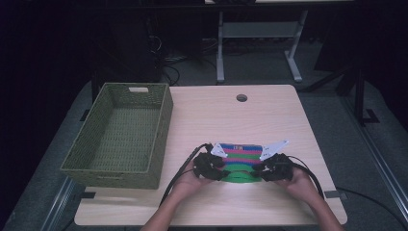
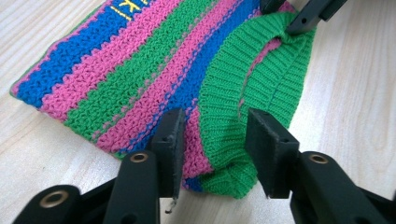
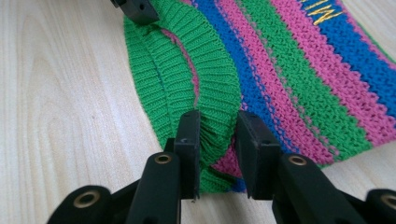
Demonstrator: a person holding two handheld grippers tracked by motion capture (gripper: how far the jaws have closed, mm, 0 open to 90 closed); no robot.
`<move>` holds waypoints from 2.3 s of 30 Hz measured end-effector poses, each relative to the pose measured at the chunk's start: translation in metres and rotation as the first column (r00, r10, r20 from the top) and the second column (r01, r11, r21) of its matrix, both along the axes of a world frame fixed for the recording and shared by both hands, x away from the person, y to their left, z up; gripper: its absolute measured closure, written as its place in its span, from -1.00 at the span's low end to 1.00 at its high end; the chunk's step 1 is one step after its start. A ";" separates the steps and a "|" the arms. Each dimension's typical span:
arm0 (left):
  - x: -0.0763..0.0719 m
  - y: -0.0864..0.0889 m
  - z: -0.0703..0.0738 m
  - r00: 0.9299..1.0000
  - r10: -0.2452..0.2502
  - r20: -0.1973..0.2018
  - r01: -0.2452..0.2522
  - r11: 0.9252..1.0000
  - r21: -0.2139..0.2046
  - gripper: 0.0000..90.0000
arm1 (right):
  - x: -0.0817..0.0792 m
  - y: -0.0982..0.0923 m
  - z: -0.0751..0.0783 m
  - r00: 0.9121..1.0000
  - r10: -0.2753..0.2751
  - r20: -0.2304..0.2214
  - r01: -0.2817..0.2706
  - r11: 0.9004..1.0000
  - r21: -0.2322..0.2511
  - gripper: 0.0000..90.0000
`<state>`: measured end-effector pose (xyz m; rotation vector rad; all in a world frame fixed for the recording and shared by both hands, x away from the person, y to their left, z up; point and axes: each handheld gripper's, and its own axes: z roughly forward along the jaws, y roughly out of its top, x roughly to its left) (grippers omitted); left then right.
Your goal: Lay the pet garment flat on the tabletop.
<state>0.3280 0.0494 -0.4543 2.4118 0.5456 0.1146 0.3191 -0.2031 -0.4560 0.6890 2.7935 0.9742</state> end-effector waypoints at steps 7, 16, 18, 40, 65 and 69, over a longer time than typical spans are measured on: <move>-0.006 0.000 0.001 1.000 -0.006 0.003 0.006 1.000 0.011 0.46 | -0.007 0.002 0.000 1.000 0.003 0.030 -0.003 1.000 -0.017 0.64; -0.013 0.002 0.003 0.999 -0.034 -0.010 0.035 0.999 0.021 0.57 | -0.012 0.003 0.003 1.000 0.015 -0.001 -0.015 1.000 -0.015 0.78; -0.014 0.002 0.003 0.999 -0.029 -0.018 0.029 1.000 0.012 0.60 | -0.013 0.004 0.004 1.000 0.020 -0.007 -0.020 1.000 -0.016 0.80; -0.017 0.007 0.010 0.996 -0.069 -0.053 0.069 0.998 -0.003 0.86 | -0.019 -0.001 0.014 0.997 0.037 -0.062 -0.033 0.998 0.062 0.87; -0.025 0.017 0.033 0.996 -0.089 -0.001 0.089 0.995 -0.050 0.91 | -0.027 -0.006 0.033 0.997 0.064 -0.032 -0.061 0.992 0.110 0.88; -0.025 0.018 0.038 0.997 -0.077 0.005 0.077 0.994 -0.078 0.92 | -0.027 -0.005 0.041 0.998 0.064 -0.019 -0.061 0.991 0.115 0.88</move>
